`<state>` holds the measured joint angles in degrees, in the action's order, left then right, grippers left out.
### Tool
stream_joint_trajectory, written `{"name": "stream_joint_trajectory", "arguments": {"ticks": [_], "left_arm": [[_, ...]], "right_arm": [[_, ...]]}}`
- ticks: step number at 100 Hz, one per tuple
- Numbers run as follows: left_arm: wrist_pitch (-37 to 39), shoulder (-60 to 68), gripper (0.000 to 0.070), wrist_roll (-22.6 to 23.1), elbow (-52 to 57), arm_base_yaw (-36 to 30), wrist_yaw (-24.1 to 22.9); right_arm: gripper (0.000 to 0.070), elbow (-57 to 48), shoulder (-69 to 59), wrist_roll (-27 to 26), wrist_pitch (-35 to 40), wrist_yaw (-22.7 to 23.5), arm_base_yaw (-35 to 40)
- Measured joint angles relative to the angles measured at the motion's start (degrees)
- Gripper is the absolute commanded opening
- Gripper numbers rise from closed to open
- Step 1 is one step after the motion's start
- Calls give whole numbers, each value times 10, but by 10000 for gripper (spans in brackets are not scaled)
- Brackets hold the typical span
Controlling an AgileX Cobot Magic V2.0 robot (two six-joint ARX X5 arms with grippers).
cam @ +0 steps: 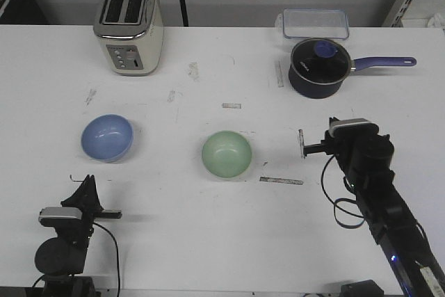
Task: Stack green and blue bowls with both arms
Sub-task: 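Release the green bowl and retract the right gripper to rest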
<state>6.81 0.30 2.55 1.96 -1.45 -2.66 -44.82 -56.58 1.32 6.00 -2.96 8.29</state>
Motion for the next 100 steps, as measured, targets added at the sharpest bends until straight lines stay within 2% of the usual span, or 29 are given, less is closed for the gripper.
{"name": "stream_joint_trajectory", "arguments": {"ticks": [14,39,65,100], "left_arm": [[0,0,3,0,0,0,0],[0,0,3,0,0,0,0],[0,0,3,0,0,0,0],[0,0,3,0,0,0,0]], "right_arm": [[14,78,72,4,-55,13,-40],[14,163,225,4,-31,14,-83],[14,167,340,4,36,15,-83],[14,167,445,2,41,15,-83]]}}
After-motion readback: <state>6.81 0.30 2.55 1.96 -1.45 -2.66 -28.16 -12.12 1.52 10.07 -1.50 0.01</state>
